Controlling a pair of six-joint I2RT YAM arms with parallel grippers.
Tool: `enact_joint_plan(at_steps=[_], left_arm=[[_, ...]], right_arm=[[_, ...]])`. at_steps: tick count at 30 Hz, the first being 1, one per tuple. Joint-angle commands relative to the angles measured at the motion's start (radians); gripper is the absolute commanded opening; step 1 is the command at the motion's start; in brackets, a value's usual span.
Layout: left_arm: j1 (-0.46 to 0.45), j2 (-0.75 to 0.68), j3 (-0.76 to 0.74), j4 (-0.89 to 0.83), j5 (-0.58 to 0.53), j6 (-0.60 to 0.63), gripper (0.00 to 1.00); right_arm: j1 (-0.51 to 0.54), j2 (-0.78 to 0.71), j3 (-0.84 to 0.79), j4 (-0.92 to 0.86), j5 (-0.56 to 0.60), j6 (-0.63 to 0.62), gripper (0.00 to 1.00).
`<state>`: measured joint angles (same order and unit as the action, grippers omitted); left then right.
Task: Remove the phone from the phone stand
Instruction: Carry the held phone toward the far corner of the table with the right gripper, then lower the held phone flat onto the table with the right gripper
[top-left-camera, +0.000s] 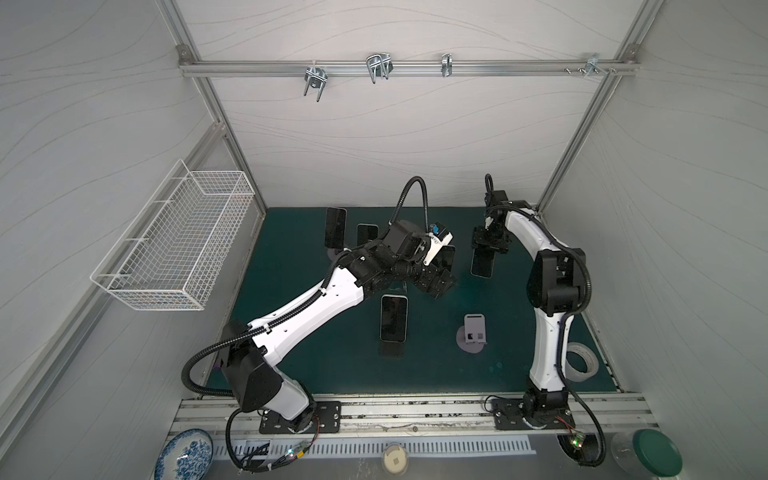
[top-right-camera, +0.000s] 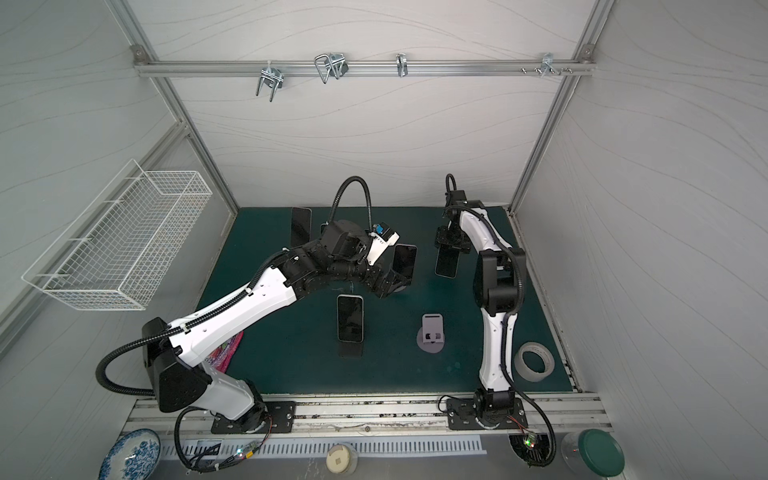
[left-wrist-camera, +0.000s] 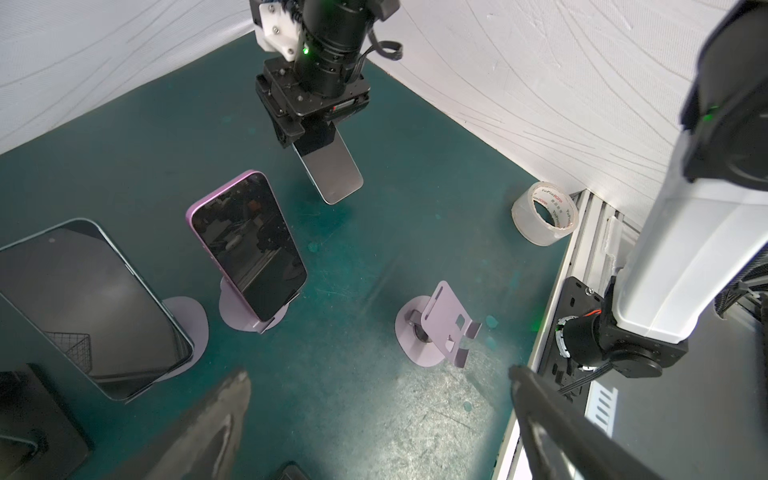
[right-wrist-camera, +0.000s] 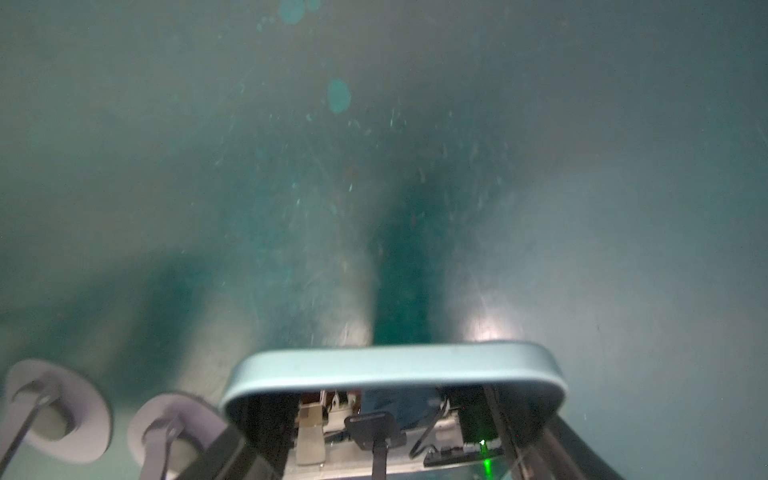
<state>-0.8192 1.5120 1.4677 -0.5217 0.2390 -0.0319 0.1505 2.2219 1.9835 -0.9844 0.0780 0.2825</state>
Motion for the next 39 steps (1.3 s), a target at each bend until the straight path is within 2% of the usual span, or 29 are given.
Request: enact_joint_plan(at_steps=[1,16,39], left_arm=[[-0.005,0.016,0.051,0.019,-0.010,0.025,0.99],[-0.005,0.062,0.095,0.032,-0.027,-0.021,0.97],[0.022,0.103,0.113,0.039,-0.039,-0.012,0.97]], right_arm=[[-0.018,0.049,0.072,-0.070,0.032,-0.048,0.25],[-0.058,0.218,0.274,-0.101,0.033,-0.051,0.26],[-0.048,0.301,0.279,0.005,-0.010,0.028,0.29]])
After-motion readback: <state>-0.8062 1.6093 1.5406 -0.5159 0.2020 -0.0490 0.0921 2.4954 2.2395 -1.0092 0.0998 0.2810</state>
